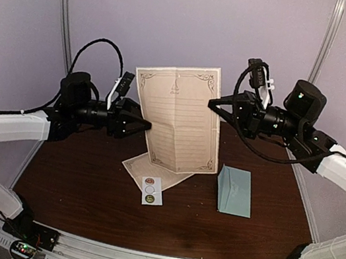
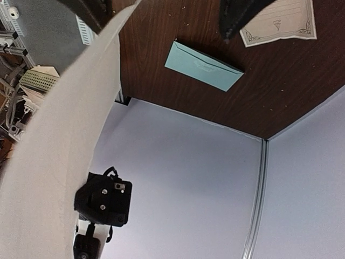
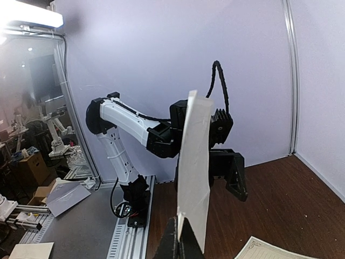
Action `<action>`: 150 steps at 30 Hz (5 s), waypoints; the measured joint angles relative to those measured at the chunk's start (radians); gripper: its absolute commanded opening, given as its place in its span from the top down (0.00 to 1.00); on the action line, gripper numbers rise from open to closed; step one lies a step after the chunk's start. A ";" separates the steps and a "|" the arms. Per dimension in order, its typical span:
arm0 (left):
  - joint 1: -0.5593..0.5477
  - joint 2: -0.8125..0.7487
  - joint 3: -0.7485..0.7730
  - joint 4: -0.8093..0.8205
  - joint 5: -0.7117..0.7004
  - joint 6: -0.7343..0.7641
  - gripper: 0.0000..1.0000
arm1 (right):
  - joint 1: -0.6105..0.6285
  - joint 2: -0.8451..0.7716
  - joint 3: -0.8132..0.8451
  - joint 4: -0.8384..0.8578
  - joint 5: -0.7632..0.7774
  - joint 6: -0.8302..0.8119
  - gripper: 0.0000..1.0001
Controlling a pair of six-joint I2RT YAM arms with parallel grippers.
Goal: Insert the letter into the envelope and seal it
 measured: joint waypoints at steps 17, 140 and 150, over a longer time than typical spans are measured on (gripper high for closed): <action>-0.001 0.012 0.008 0.012 0.058 -0.021 1.00 | 0.000 0.000 -0.034 -0.025 0.147 -0.018 1.00; -0.163 0.248 0.369 -0.665 0.141 0.431 0.84 | 0.077 0.199 0.133 -0.635 0.155 -0.405 1.00; -0.163 0.270 0.383 -0.687 0.145 0.440 1.00 | 0.077 0.199 0.140 -0.646 0.186 -0.410 1.00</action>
